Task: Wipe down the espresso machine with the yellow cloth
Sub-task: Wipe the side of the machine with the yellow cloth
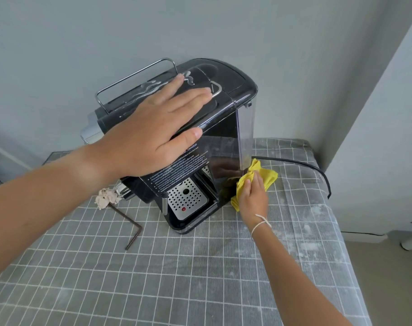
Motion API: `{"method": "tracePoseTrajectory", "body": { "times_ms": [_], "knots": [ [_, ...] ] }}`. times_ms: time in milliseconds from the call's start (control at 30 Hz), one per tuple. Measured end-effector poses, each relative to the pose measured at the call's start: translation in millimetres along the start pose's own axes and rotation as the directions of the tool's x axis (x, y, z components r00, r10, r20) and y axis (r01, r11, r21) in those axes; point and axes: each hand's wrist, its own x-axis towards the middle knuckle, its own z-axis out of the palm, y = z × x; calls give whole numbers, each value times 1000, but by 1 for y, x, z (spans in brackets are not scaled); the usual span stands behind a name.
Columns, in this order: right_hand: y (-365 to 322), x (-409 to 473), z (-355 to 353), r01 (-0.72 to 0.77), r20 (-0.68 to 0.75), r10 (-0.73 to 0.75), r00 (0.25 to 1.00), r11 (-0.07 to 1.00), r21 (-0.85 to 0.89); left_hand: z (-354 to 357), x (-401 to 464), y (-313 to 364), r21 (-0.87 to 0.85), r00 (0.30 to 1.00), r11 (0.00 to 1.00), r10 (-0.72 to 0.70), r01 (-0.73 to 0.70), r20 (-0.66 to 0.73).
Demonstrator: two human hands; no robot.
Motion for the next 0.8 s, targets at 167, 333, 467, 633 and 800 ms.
{"method": "tracePoseTrajectory", "body": {
  "times_ms": [167,333,467,633,800],
  "knots": [
    [7,-27,8,16,44,-20,999,997,78,0,0,0,-2,1000,1000,-11,11,10],
    [8,-28,6,-9,52,0,999,986,165,0,-1,0,-7,1000,1000,-11,11,11],
    [1,-20,8,-12,45,3,999,983,183,-1,0,1,-23,1000,1000,-18,18,7],
    [-21,20,17,-190,34,194,980,887,422,-1,-1,1,-18,1000,1000,-11,12,7],
    [-39,18,34,-154,-68,249,966,765,626,0,-1,1,-19,1000,1000,-11,11,-3]
  ]
}}
